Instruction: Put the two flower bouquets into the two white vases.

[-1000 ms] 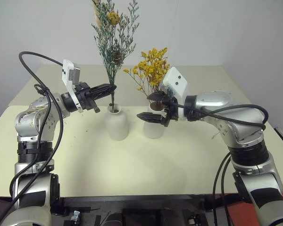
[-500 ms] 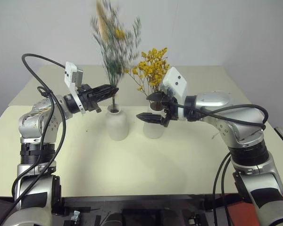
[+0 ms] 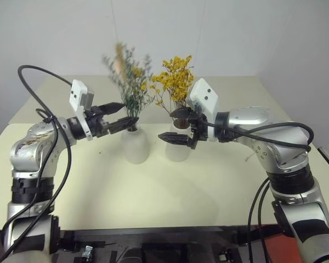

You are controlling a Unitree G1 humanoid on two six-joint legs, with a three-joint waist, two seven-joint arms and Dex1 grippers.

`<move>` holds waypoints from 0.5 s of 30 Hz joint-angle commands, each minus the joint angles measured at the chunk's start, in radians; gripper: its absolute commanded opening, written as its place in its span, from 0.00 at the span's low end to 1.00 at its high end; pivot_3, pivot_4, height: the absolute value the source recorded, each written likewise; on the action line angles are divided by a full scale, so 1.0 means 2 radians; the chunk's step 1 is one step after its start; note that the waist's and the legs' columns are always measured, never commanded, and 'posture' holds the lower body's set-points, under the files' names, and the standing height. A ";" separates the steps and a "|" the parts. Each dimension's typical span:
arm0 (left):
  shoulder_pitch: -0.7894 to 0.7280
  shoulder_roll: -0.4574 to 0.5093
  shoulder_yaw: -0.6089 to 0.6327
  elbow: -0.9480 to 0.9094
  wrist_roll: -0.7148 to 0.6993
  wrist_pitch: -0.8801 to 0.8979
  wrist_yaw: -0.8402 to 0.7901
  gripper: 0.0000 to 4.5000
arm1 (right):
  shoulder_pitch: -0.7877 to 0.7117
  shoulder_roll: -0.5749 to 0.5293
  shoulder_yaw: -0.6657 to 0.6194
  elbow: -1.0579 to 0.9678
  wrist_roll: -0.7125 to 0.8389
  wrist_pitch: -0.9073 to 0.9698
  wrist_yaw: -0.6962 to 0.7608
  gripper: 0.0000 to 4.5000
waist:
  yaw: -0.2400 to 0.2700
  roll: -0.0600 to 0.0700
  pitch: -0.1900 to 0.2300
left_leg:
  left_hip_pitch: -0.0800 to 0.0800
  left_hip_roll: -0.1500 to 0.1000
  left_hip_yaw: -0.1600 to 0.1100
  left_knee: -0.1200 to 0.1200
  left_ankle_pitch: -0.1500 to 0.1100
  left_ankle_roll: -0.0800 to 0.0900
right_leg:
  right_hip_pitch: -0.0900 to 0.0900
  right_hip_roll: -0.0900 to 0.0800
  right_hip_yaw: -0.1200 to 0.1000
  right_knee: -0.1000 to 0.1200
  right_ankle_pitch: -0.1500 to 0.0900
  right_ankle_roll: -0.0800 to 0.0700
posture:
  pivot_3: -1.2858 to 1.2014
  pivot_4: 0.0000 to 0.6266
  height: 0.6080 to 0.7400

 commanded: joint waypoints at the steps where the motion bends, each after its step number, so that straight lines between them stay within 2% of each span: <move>1: 0.027 0.037 0.014 -0.057 0.002 0.012 0.003 0.99 | 0.000 -0.005 -0.019 -0.021 0.008 0.003 0.000 1.00 | 0.001 0.000 0.000 | 0.000 0.000 0.000 0.000 0.000 0.000 | 0.000 0.000 0.000 0.000 0.000 0.000 | 0.52 0.24 1.00; 7: 0.081 0.076 0.053 -0.107 -0.015 0.038 0.017 0.99 | 0.005 -0.009 -0.021 -0.025 0.010 0.008 0.005 1.00 | 0.003 0.000 0.000 | 0.000 0.000 0.000 0.000 0.000 0.000 | 0.000 0.000 0.000 0.000 -0.001 0.002 | 0.52 0.24 1.00; 15: 0.140 0.083 0.087 -0.154 -0.032 0.015 0.003 0.99 | 0.039 -0.049 -0.063 -0.074 0.049 0.046 0.009 1.00 | 0.005 0.000 0.000 | 0.000 0.000 0.000 0.000 0.000 0.000 | 0.000 0.000 0.000 -0.001 -0.001 0.002 | 0.52 0.24 1.00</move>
